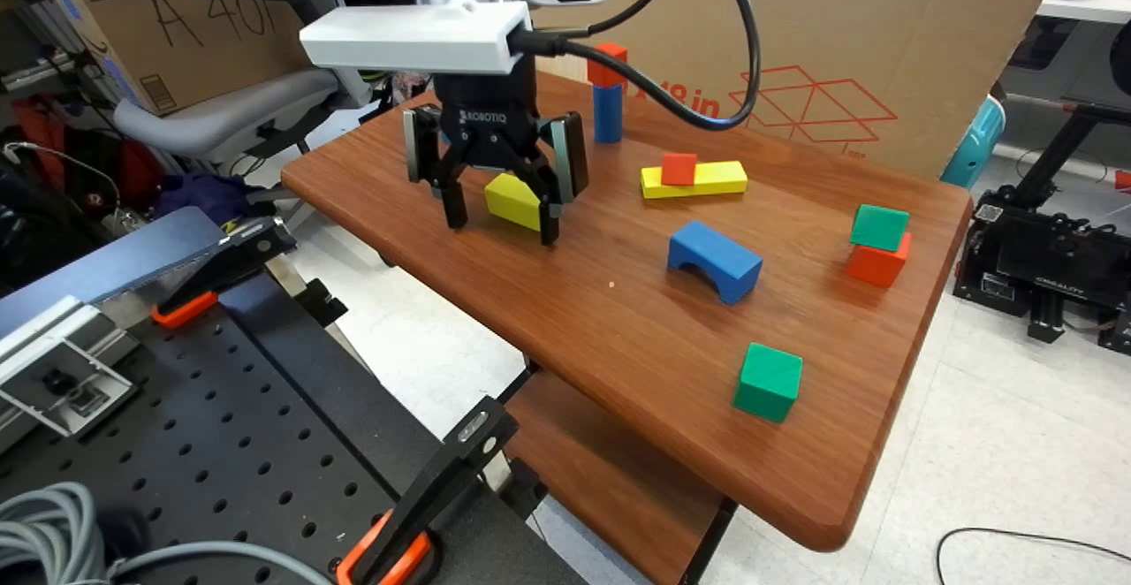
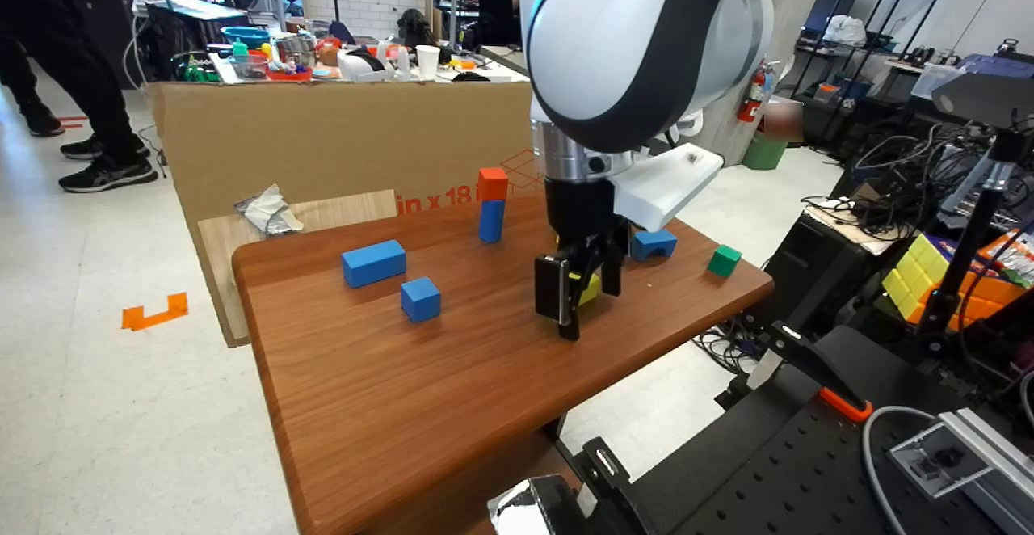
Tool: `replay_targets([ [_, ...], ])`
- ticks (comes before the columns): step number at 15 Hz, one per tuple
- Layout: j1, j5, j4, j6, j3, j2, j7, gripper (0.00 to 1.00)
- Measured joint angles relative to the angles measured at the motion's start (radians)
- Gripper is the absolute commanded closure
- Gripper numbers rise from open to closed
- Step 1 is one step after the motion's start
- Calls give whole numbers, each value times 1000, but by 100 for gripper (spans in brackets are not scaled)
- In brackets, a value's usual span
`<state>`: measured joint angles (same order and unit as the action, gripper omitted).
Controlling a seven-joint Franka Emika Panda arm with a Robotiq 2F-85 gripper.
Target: Move the yellow block to the left
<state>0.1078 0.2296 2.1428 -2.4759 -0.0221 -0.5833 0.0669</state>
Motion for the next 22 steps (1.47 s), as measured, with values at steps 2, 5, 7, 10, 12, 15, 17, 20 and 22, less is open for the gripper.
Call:
replay_targets([
  [2,7,0,-14,0,0,-3,0,0],
  [5,10,0,-25,0,1,-5,0,0],
  [7,9,0,-25,0,1,-5,0,26],
  [10,4,0,-22,0,2,-3,3,49],
  [12,4,0,-17,0,4,3,8,59],
  [15,3,0,-18,0,5,3,13,59],
  [17,3,0,-21,0,9,3,15,59],
  [20,4,0,-18,1,21,4,19,59],
  [22,3,-7,-8,5,45,7,19,59],
])
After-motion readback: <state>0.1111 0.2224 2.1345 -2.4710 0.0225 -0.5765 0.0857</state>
